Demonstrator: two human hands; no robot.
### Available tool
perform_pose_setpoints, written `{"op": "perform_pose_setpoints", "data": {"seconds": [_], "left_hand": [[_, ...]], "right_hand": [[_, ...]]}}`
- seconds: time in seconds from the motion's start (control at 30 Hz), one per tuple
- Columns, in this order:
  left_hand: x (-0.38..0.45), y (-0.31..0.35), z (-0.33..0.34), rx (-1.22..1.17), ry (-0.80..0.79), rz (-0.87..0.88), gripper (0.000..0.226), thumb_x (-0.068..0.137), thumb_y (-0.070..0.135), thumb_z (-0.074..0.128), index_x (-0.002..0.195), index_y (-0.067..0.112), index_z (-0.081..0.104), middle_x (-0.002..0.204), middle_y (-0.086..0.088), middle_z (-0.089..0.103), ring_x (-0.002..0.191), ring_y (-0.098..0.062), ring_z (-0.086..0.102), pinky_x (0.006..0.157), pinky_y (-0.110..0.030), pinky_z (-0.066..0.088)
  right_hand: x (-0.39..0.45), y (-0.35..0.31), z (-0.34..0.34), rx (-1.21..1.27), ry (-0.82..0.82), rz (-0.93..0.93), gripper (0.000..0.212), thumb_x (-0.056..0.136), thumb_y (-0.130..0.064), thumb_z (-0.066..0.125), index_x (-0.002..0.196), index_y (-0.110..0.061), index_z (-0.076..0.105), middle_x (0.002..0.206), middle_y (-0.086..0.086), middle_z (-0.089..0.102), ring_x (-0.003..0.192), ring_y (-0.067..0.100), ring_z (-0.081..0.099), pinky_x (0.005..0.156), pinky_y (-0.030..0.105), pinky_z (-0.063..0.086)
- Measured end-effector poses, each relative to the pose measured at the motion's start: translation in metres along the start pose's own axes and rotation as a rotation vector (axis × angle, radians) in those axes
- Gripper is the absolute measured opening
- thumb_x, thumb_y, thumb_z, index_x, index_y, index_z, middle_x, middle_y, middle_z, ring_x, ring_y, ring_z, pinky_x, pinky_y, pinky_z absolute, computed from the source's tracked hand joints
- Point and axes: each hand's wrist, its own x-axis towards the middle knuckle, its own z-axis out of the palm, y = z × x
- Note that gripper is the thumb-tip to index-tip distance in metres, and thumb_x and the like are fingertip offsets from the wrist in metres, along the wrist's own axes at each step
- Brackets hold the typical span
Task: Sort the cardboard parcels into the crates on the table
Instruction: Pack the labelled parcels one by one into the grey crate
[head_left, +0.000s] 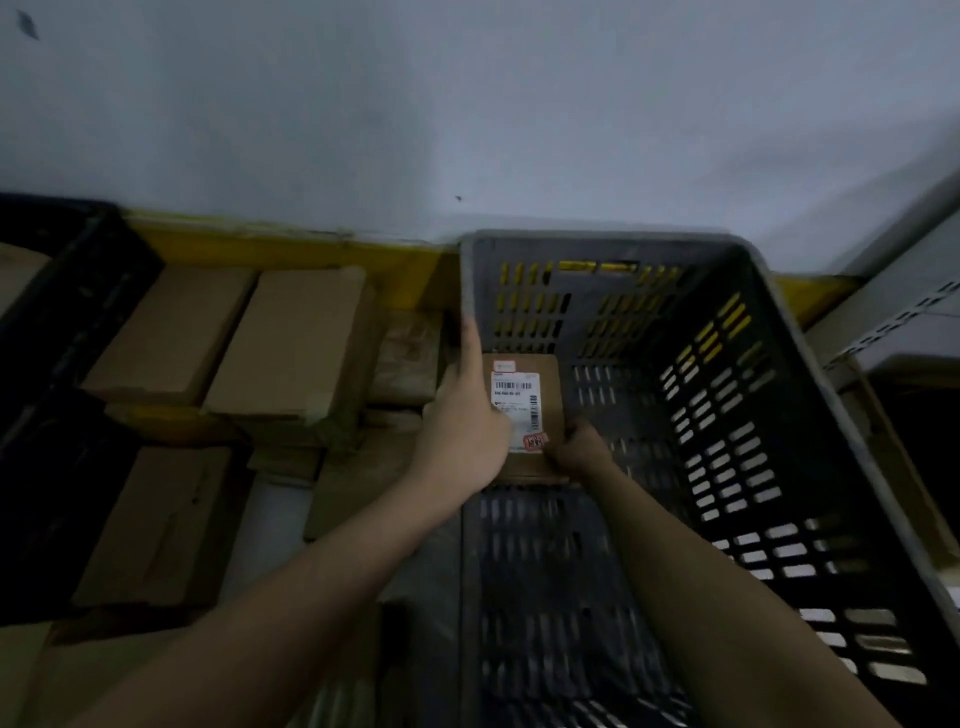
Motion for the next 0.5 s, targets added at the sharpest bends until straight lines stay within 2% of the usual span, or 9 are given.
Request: {"op": "perform_pose_setpoints", "data": {"seconds": [0.1, 0.3, 0.4, 0.5], "left_hand": [[0.000, 0.000, 0.002, -0.002, 0.009, -0.006, 0.101, 0.093, 0.003, 0.050, 0.151, 0.047, -0.020, 0.121, -0.009, 0.056, 0.066, -0.020, 0.057, 0.048, -0.031, 0.043], [0.002, -0.002, 0.006, -0.007, 0.025, -0.009, 0.101, 0.092, 0.003, 0.051, 0.152, 0.046, -0.018, 0.117, -0.012, 0.057, 0.061, -0.012, 0.049, 0.043, -0.019, 0.031], [0.003, -0.004, 0.006, -0.010, 0.015, -0.015, 0.100, 0.092, 0.004, 0.051, 0.152, 0.045, -0.017, 0.116, -0.016, 0.058, 0.062, -0.013, 0.047, 0.045, -0.021, 0.031], [0.003, -0.006, 0.007, -0.014, 0.004, -0.007, 0.101, 0.092, 0.004, 0.051, 0.152, 0.046, -0.018, 0.104, -0.013, 0.059, 0.063, -0.017, 0.053, 0.046, -0.026, 0.036]], "right_hand": [[0.006, -0.005, 0.011, -0.050, 0.036, 0.031, 0.054, 0.094, -0.023, 0.063, 0.139, -0.002, 0.040, 0.139, 0.023, 0.051, 0.128, 0.038, 0.050, 0.101, 0.042, 0.044], [0.009, 0.000, 0.022, 0.096, 0.166, 0.038, 0.047, 0.093, -0.019, 0.062, 0.135, -0.005, 0.047, 0.136, 0.019, 0.056, 0.123, 0.037, 0.055, 0.099, 0.046, 0.049], [0.005, 0.000, 0.020, 0.113, 0.134, 0.029, 0.047, 0.093, -0.021, 0.062, 0.135, -0.006, 0.048, 0.134, 0.018, 0.058, 0.121, 0.036, 0.057, 0.098, 0.046, 0.050], [-0.002, 0.001, 0.009, 0.117, 0.051, -0.020, 0.045, 0.094, -0.024, 0.062, 0.134, -0.006, 0.052, 0.130, 0.018, 0.062, 0.117, 0.035, 0.060, 0.097, 0.046, 0.051]]}}
